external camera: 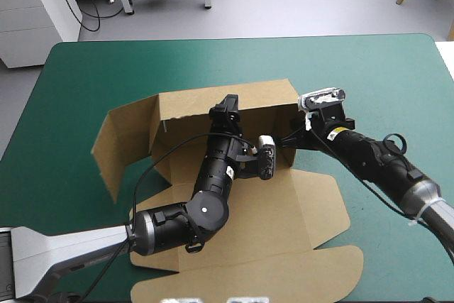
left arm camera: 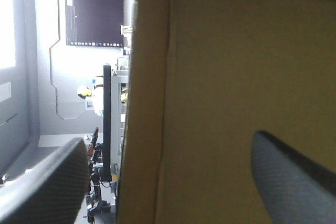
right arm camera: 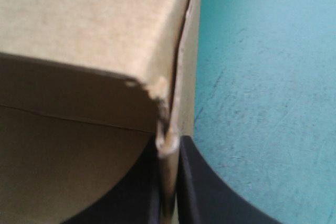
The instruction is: Fold the box
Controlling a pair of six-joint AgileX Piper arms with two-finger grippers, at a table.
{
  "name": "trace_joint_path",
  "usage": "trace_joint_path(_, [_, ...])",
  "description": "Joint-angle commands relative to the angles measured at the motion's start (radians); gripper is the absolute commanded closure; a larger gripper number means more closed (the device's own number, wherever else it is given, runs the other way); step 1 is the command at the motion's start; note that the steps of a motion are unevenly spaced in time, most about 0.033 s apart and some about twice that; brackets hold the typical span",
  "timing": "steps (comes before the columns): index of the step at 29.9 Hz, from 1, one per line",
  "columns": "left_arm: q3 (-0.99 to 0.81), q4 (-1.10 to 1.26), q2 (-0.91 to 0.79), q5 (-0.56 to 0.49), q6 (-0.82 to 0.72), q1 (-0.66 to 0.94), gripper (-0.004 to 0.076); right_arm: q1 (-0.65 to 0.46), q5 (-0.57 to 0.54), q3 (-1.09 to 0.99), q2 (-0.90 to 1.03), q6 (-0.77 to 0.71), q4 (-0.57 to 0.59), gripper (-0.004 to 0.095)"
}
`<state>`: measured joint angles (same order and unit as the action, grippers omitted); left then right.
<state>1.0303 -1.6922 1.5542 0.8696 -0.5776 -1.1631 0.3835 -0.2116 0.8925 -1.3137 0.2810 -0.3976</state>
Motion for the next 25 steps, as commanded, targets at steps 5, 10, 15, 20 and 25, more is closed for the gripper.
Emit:
trace_joint_path(5, [0.029,-0.123,-0.04,0.064,-0.015,-0.053,0.0123,-0.095,0.048,0.125,-0.069,-0.018,0.001,0.0926])
trace_joint_path(10, [0.029,-0.121,-0.04,0.063,-0.017,-0.057,0.0123,-0.126,-0.003,0.197,-0.11,-0.018,0.028,0.0926])
trace_joint_path(15, [0.029,-0.107,-0.038,0.053,-0.017,-0.057,0.0128,-0.13,-0.058,0.26,-0.126,-0.023,0.051,0.0926])
trace_joint_path(20, [0.029,-0.097,-0.038,0.058,-0.017,-0.057,0.0335,-0.13,-0.074,0.285,-0.129,-0.023,0.053,0.0926])
trace_joint_path(25, [0.034,0.006,-0.038,0.054,0.046,-0.057,0.0722,-0.13,-0.08,0.285,-0.129,-0.029,0.053,0.0926])
